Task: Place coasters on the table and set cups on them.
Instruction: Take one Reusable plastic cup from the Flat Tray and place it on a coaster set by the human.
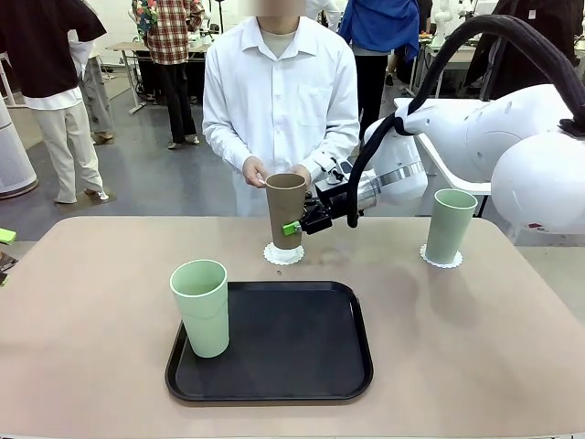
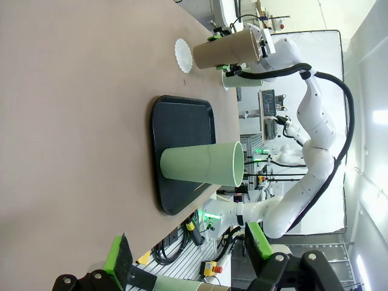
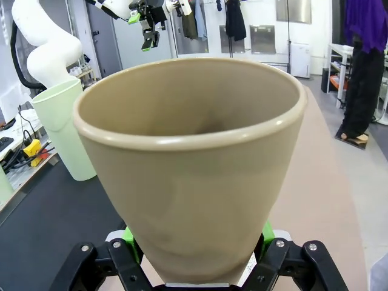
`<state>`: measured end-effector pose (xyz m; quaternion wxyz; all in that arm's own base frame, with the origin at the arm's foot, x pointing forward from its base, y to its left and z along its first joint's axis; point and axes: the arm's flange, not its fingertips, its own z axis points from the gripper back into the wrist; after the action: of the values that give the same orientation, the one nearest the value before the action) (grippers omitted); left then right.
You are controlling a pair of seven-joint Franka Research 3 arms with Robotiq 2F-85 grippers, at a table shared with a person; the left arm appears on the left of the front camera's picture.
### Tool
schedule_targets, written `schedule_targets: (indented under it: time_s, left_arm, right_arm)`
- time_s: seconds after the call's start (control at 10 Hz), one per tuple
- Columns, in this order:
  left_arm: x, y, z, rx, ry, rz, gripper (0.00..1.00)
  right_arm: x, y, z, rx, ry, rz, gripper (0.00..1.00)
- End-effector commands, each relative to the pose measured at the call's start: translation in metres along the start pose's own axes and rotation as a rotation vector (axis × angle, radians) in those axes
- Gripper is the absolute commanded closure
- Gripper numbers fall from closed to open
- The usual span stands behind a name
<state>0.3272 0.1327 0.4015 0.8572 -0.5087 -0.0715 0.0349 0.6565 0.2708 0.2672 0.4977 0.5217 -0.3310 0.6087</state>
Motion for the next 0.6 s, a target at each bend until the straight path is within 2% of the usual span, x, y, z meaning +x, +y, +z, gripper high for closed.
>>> schedule_targets:
  time_s: [0.0,0.5]
  left_arm:
    - [0.0001,-0.0011,0.0011,-0.012,-0.008,0.0,0.0]
    - [0.0001,-0.0011,0.0011,-0.012,-0.008,0.0,0.0]
  right_arm:
    - [-0.0005,-0.0082,-0.0028,0.034,0.009,-0.027,0.18]
    - [-0.0069,-0.0113,-0.0067,0.042,-0.007,-0.012,0.18]
